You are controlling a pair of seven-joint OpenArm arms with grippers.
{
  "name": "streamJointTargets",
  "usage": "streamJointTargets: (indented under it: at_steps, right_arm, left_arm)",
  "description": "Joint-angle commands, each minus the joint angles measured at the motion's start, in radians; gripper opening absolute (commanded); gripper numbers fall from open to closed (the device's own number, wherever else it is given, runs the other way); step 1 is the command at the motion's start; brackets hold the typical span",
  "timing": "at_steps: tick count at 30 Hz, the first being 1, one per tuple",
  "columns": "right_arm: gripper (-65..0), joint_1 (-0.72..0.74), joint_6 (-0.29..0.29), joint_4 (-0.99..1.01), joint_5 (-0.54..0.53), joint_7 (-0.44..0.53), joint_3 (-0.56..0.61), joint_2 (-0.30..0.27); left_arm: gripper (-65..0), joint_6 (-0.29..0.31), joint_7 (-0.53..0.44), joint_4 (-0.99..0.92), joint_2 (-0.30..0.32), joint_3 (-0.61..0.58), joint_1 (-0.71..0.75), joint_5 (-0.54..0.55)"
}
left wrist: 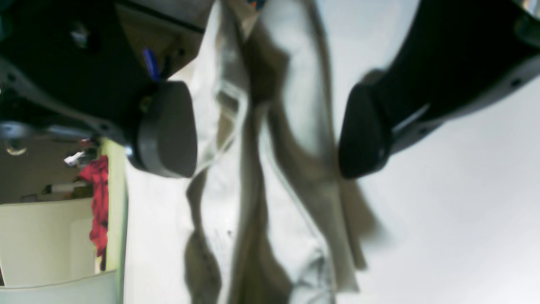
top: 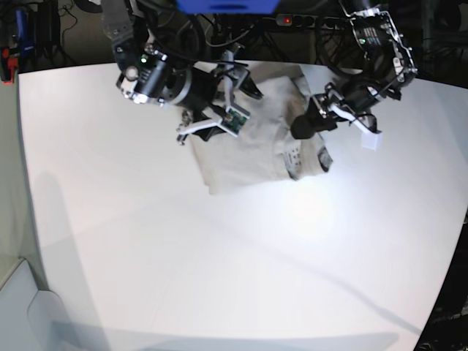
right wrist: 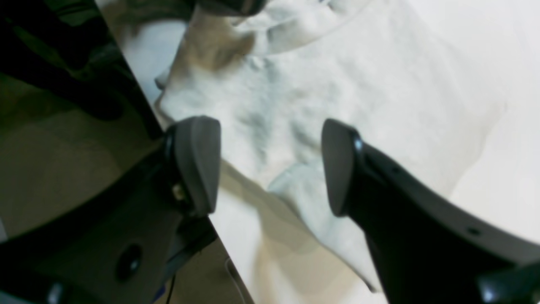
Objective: Layout the t-shirt on the table in an organized manner, then fold the t-shirt properly
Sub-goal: 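Move both grippers onto the bundle's edges and grasp the fabric, then drag the bundle with the left gripper toward the right gripper, flattening it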
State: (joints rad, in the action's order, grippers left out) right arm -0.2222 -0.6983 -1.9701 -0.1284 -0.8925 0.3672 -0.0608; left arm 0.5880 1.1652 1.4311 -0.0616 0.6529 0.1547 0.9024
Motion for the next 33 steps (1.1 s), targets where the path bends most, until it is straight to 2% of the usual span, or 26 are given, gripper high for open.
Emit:
streamJointTargets:
  at_steps: [1,10,15,22,27,30,33]
  right_arm:
    - [-26.9,0.007,0.000,-0.018,-0.017,0.023,0.000,0.003]
    - [-26.9,0.008,0.000,-0.018,-0.017,0.023,0.000,0.003]
    - [-26.9,0.008,0.000,-0.018,-0.017,0.023,0.000,0.003]
    - [-26.9,0.008,0.000,-0.019,-0.017,0.025,0.000,0.005]
    - [-26.9,0.008,0.000,-0.019,-0.017,0.025,-0.010,0.005]
    - [-26.9,0.005,0.000,-0.019,-0.017,0.025,-0.029,0.005]
    - [-26.9,0.004,0.000,-0.019,-0.017,0.025,-0.056,0.005]
  left_arm:
    - [-13.9,0.000,0.002,-0.011,0.003,0.000,-0.014,-0.027]
    - [-13.9,0.000,0.006,-0.054,-0.053,-0.011,-0.056,-0.239]
    - [-14.1,0.000,0.006,-0.052,-0.050,-0.084,-0.063,-0.362]
    - [-14.1,0.000,0.003,-0.052,-0.045,-0.204,-0.083,-0.474]
    - [-15.0,0.000,0.003,-0.057,-0.045,-0.252,-0.096,-0.483]
    - [-23.4,0.003,0.003,-0.063,-0.043,-0.253,-0.105,-0.483]
    - [-36.7,0.002,0.003,-0.063,-0.043,-0.252,-0.112,-0.483]
